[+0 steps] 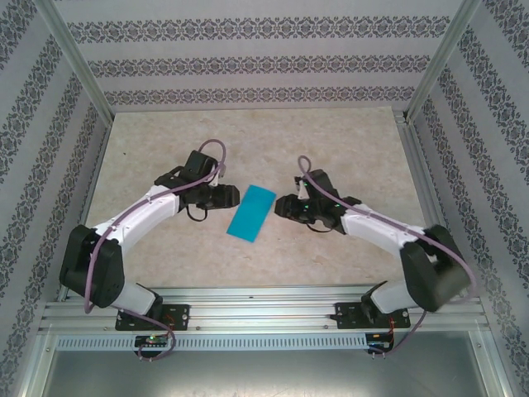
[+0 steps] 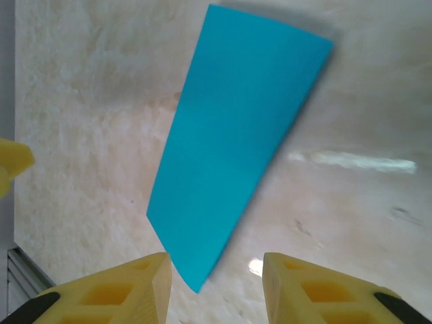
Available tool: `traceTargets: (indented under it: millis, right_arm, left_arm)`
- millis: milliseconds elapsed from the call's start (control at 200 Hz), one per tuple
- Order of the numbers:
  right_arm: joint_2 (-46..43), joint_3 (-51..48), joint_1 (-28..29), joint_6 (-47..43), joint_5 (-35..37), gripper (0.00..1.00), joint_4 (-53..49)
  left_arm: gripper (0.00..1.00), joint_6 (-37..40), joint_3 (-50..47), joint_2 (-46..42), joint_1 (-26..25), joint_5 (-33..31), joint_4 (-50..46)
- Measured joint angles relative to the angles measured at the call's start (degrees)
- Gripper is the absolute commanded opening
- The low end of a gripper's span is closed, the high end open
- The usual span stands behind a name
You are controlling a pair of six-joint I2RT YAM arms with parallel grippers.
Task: Fold a paper plane with a square sheet of paper (fold left side to right side)
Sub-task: Third fold the triangle at the center of the table.
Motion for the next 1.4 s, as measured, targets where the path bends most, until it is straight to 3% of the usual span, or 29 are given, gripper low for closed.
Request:
traceTargets:
  millis: [170,375,779,1399]
  right_arm:
    - [11.06,7.3,1.51,1.6,0.55,0.39,4.7]
    - [18.08,12.24,1.51,1.62,1.88,0.39,4.98]
    - [21.44,12.31,0.35,0.15,2.95,0.38,2.99]
    - [22.18,12.31,-0.52,-1.14,1.16,0.38,3.32]
  left_arm:
    - [0.62,-2.34,-5.81,1.33,4.92,8.09,7.72]
    - [0.64,-3.69,-6.01,5.81,5.53,12.63,13.81]
    - [0.66,-3.82,-5.99,13.11,5.51,14.75,15.96]
    - [0.57,-3.82,-0.17,20.24,1.66,15.63,15.91]
